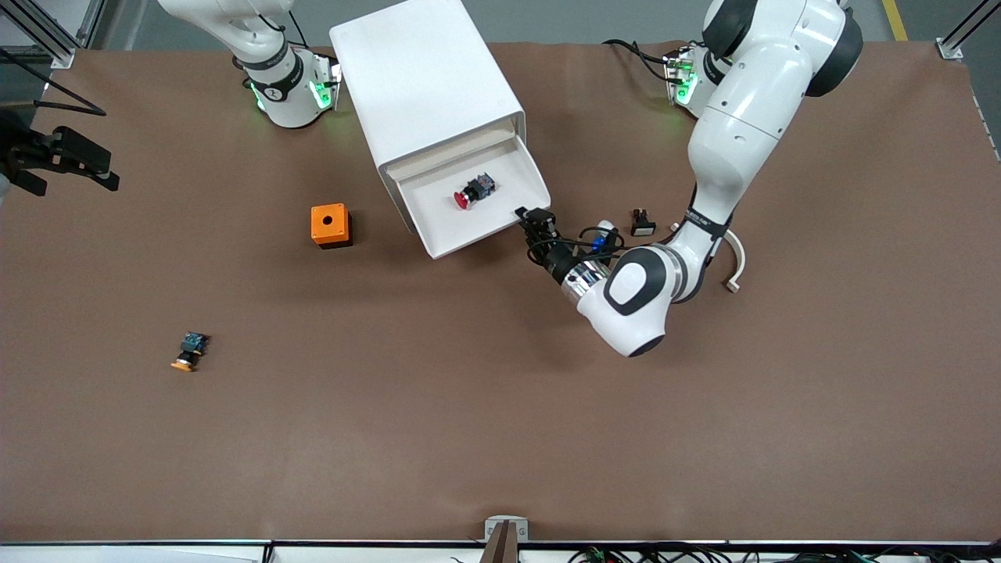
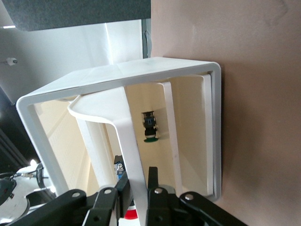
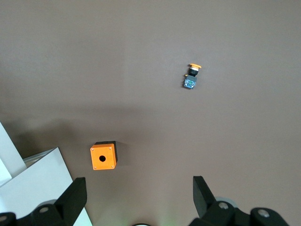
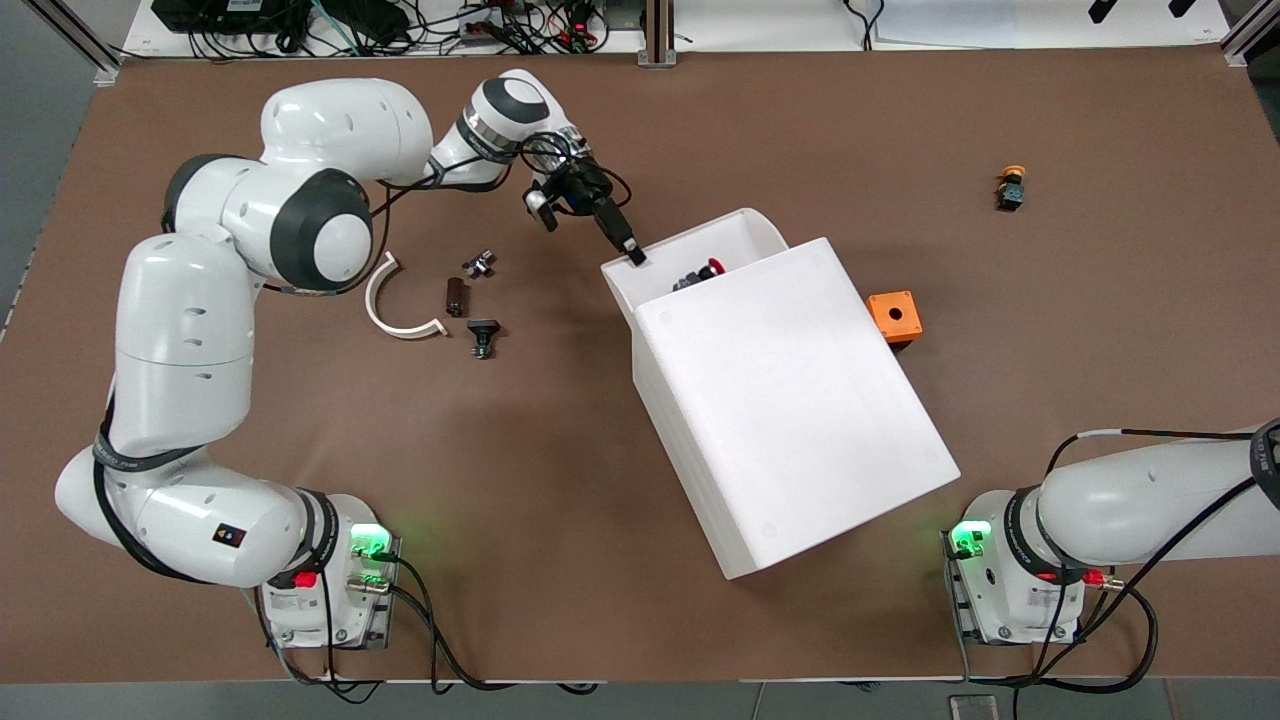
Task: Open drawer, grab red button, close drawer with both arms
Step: 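Release the drawer and withdraw the left gripper while the right gripper approaches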
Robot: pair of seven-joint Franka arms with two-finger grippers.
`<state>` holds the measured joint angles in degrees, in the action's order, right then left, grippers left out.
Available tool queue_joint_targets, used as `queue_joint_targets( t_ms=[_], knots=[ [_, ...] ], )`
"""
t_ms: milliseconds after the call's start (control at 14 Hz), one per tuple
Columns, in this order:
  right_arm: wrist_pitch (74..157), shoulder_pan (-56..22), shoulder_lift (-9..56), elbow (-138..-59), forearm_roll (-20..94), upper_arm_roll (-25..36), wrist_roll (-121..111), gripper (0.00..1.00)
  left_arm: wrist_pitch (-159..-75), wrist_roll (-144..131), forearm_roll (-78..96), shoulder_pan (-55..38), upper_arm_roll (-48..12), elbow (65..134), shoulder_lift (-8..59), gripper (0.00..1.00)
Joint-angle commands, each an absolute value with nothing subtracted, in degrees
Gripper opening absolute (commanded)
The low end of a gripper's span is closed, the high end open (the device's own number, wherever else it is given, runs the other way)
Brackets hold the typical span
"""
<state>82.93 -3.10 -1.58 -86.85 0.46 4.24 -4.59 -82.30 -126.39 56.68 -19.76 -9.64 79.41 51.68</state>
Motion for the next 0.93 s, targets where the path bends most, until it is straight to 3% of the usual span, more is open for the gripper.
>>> queue_joint_targets(
  t_ms=[0, 143, 214, 286, 357, 643, 857],
  knots=[
    [84.72, -3.69, 2.0, -86.57, -1.05, 4.48, -4.48, 1.0, -80.95, -126.12, 56.95, -17.32, -9.76, 79.37, 51.5, 0.21],
    [85.6, -3.17, 3.07, -86.22, -2.89, 4.48, -4.48, 1.0, -80.95, -125.77, 56.95, -17.23, -9.76, 79.37, 51.5, 0.24],
    [86.21, -3.08, 4.21, -86.22, -3.16, 4.48, -4.48, 1.0, -80.95, -125.42, 56.95, -17.23, -9.76, 79.37, 51.59, 0.38],
    [86.39, -2.99, 4.48, -86.22, -3.25, 4.57, -4.48, 1.0, -81.03, -124.55, 56.95, -17.05, -9.76, 79.19, 51.59, 0.72],
    [86.48, -2.81, 5.18, -86.22, -3.34, 4.66, -4.74, 1.0, -81.04, -122.28, 57.3, -16.96, -9.76, 78.41, 51.59, 0.99],
    [85.7, -3.95, 8.26, -86.57, -3.43, 4.4, -5.03, 1.0, -80.95, -106.15, 58.36, -14.78, -9.67, 73.4, 51.24, 1.0],
    [83.5, -10.27, 8.09, -86.75, -1.51, 4.22, 21.01, 1.0, -80.07, -82.77, 56.26, -13.1, -8.97, 71.82, 50.54, 1.0]
  ],
)
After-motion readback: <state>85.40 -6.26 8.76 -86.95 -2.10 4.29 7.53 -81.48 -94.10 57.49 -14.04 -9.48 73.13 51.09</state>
